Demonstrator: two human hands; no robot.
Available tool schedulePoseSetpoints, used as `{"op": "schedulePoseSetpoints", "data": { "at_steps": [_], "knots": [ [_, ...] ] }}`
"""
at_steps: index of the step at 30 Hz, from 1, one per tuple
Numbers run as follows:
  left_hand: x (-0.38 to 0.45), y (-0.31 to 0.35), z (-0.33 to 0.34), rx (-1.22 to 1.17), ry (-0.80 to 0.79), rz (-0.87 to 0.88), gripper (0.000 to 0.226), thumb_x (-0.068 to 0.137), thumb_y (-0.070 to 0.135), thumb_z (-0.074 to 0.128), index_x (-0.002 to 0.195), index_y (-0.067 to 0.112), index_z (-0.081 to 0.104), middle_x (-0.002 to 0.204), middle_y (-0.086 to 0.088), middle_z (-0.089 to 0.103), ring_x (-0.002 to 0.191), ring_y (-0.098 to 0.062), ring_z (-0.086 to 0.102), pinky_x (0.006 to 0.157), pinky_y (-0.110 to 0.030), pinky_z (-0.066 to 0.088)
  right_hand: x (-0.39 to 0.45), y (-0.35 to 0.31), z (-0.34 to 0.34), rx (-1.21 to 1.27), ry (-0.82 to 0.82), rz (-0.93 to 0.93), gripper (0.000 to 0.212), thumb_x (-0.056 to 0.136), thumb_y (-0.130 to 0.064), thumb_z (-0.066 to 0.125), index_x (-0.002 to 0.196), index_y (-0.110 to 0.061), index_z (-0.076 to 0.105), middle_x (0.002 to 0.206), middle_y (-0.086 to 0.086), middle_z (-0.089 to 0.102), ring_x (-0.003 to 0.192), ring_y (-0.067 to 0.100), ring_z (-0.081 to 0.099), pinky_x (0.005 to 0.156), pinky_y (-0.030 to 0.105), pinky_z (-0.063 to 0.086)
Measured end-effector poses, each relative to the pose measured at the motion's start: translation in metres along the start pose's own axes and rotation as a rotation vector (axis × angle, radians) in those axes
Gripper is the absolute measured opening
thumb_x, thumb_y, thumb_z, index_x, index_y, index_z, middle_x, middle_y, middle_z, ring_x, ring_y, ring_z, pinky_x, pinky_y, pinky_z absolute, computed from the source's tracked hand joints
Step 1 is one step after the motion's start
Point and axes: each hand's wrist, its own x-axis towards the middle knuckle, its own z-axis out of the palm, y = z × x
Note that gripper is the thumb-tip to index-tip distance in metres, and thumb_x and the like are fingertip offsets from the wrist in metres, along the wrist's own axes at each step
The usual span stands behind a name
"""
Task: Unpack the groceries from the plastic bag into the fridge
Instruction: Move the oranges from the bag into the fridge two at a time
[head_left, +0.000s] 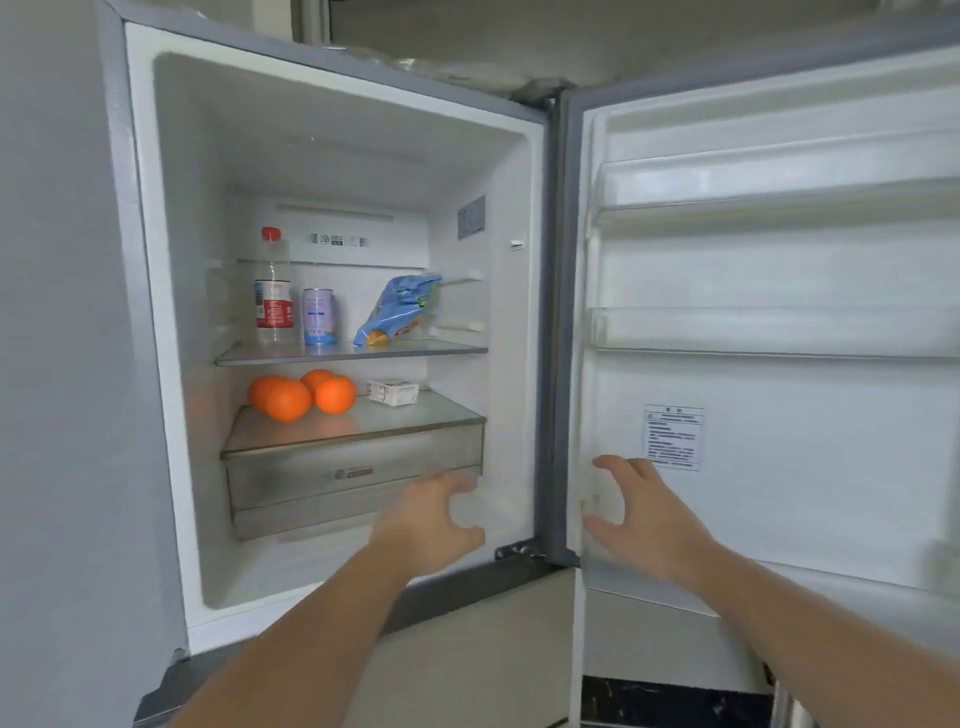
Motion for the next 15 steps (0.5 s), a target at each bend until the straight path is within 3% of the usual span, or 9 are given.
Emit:
{"op": "schedulePoseSetpoints", "data": {
  "at_steps": [2, 5, 10, 15],
  "knots": [
    [-0.007, 0.039, 0.025, 0.008, -0.064, 0.074, 0.057, 0.078, 0.043, 0.066, 0.132, 0.036, 0.05, 0.134, 0.01, 0.048, 0.124, -0.014, 0.047, 0.1, -0.029, 0.041, -0.035, 0.034, -0.027, -0.036, 0.0, 0.049, 0.063, 0.086, -0.039, 0.059, 0.142, -0.032, 0.031, 0.139, -0.007, 0.034, 0.084, 0.012, 0.062, 0.083, 0.032, 0.051],
    [-0.013, 0.109, 0.059, -0.01, -0.147, 0.229, 0.056, 0.077, 0.043, 0.066, 0.13, 0.035, 0.051, 0.129, 0.011, 0.049, 0.124, -0.012, 0.045, 0.101, -0.03, 0.04, -0.089, 0.082, -0.066, -0.041, 0.029, 0.16, 0.061, 0.087, -0.038, 0.059, 0.141, -0.034, 0.031, 0.134, -0.008, 0.036, 0.077, 0.015, 0.065, 0.08, 0.031, 0.052],
    [-0.027, 0.237, 0.111, -0.066, -0.237, 0.481, 0.055, 0.075, 0.041, 0.068, 0.128, 0.035, 0.052, 0.124, 0.012, 0.05, 0.123, -0.01, 0.045, 0.097, -0.03, 0.04, -0.173, 0.142, -0.138, -0.114, 0.143, 0.341, 0.063, 0.087, -0.035, 0.06, 0.143, -0.029, 0.031, 0.14, -0.002, 0.035, 0.108, 0.019, 0.056, 0.09, 0.029, 0.044],
    [-0.056, 0.358, 0.157, -0.209, -0.35, 0.752, 0.061, 0.069, 0.042, 0.068, 0.128, 0.03, 0.055, 0.123, 0.007, 0.054, 0.12, -0.013, 0.048, 0.101, -0.033, 0.042, -0.264, 0.186, -0.206, -0.221, 0.284, 0.583, 0.063, 0.084, -0.034, 0.063, 0.14, -0.028, 0.034, 0.137, 0.0, 0.038, 0.115, 0.022, 0.053, 0.095, 0.03, 0.043]
  ]
}}
